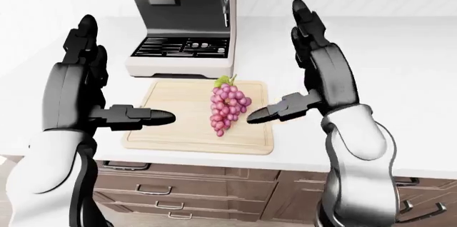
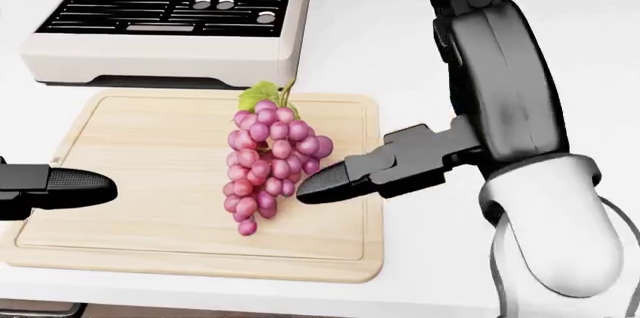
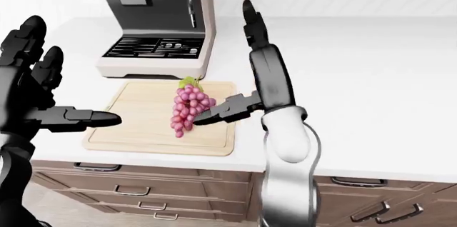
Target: Place the mushroom and the grape on separate cutting boards.
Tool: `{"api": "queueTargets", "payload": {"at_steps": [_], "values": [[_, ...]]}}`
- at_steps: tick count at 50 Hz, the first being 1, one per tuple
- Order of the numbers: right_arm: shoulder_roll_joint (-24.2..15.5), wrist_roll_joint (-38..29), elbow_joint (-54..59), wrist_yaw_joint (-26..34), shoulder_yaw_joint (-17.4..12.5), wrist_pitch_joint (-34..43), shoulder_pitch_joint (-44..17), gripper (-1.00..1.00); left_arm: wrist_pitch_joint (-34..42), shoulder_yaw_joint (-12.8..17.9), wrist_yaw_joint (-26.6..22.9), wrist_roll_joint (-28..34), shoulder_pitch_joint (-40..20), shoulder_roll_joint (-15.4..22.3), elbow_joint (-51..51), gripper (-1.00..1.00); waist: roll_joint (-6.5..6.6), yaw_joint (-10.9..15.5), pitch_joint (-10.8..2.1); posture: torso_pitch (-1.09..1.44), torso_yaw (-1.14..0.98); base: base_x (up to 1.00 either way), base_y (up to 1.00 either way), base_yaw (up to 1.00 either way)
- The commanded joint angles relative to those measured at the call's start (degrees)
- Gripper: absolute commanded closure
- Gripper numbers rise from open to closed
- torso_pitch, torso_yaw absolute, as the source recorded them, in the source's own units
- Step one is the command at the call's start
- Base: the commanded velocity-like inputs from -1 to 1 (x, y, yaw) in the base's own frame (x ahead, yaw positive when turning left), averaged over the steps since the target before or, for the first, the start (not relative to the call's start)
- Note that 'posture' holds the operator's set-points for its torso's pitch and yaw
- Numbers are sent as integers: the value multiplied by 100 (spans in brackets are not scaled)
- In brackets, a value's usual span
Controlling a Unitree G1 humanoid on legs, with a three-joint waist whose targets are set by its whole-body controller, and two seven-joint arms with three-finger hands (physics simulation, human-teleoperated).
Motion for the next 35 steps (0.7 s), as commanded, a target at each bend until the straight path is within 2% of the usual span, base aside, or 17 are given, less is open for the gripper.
{"api": "queueTargets", "payload": {"at_steps": [1, 12, 20, 25, 35], "values": [[-176, -79, -376, 128, -127, 325, -262, -100, -154, 78, 31, 34, -110, 79, -133, -100, 16, -2, -118, 0, -9, 0, 0, 0], [-1094, 241, -934, 201, -756, 1200, -720, -100, -161, 304, 19, -32, -104, 211, -83, -100, -18, 12, -85, 0, -9, 0, 0, 0], [-1571, 765, -907, -28, -1251, 1254, -792, -100, -236, 635, 53, -180, -88, 377, 98, -100, -28, 19, -69, 0, -9, 0, 0, 0], [-1977, 1136, -1073, -104, -1726, 1360, -665, -100, -207, 871, 63, -285, -52, 553, 136, -100, -45, 31, -63, 0, -9, 0, 0, 0], [-2461, 1762, -1336, -418, -2173, 1678, -672, -100, 19, 1392, 14, -494, -32, 900, 18, -100, -55, 22, -33, 0, -9, 0, 0, 0]]}}
